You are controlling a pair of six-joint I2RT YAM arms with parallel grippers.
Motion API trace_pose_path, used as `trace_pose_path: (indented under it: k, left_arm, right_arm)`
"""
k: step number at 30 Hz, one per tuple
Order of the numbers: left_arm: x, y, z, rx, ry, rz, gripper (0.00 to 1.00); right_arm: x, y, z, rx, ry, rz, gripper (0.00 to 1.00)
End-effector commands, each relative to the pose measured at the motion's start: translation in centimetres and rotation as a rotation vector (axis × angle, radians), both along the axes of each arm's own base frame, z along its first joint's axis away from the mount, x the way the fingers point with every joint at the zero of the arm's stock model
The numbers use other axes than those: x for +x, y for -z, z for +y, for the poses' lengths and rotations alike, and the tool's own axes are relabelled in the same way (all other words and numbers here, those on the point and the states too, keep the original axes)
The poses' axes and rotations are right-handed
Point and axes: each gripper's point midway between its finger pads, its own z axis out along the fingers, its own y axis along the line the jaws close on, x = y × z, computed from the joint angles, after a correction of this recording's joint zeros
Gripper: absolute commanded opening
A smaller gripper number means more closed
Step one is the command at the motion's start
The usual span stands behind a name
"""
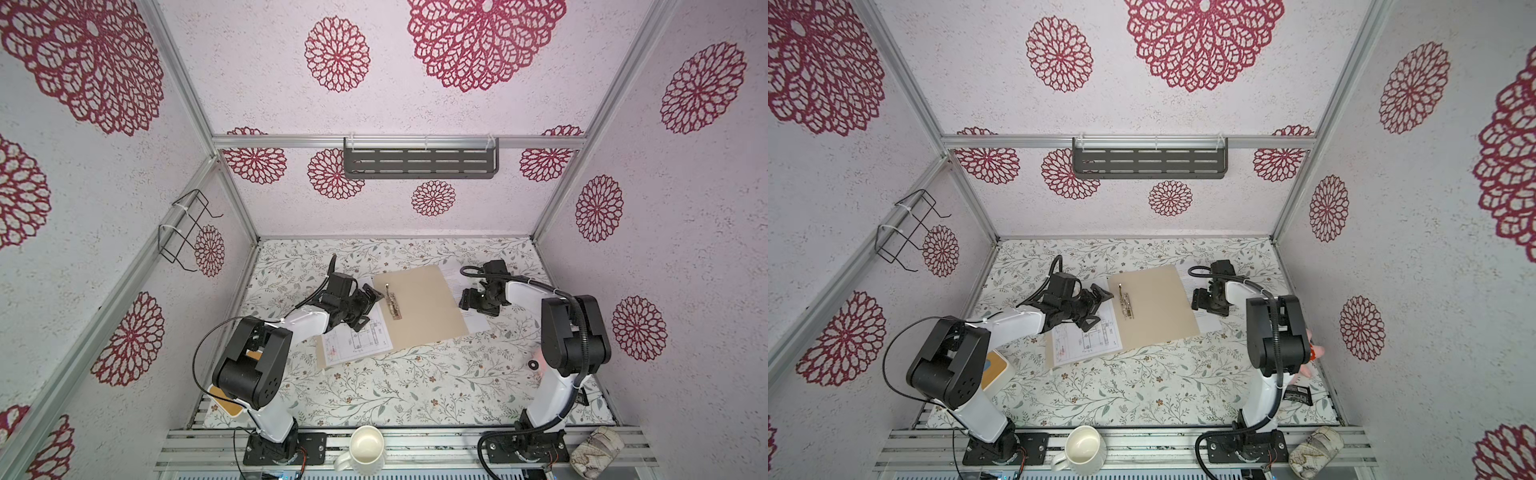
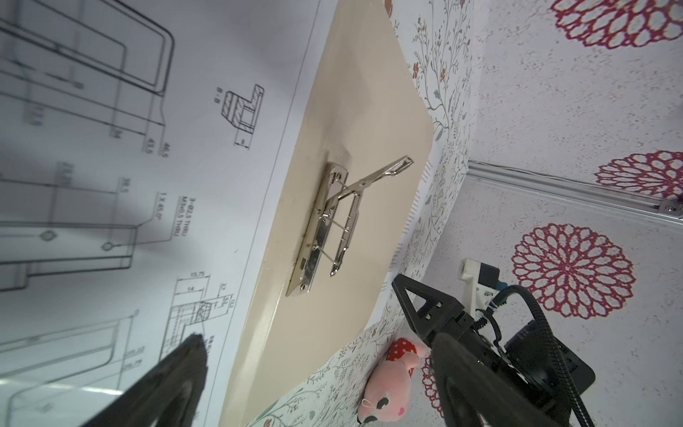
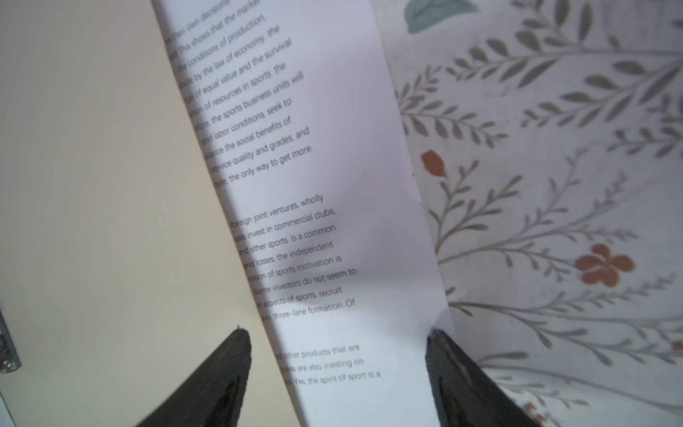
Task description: Put the files into the folder
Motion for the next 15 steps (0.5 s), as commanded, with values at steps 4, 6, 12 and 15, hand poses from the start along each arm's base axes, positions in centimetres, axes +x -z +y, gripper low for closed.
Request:
trace_pose_path:
  k: [4, 6, 12, 15]
  left_arm:
    - [-0.1, -1.2, 1.9, 0.034, -0.027, -0.028, 0.98]
    - [-0.2, -1.4, 2.1, 0.043, -0.023, -0.028, 0.98]
    - [-0.1, -1.9, 2.2, 0.047, -0.024, -0.038, 0.98]
    - [0.0, -1.9, 2.2, 0.047, -0.025, -0.036, 0.98]
  right_arm:
    - [-2.3, -1.5, 0.9, 0.045, 0.000, 0.012, 0.78]
    - [-1.9, -2.5, 1.6, 0.075, -0.005, -0.016, 0.79]
    - [-1.6, -4.6, 3.0, 0.117, -0.026, -0.079, 0.79]
    - [-1.5, -4.6, 3.6, 0.138, -0.041, -0.087, 0.79]
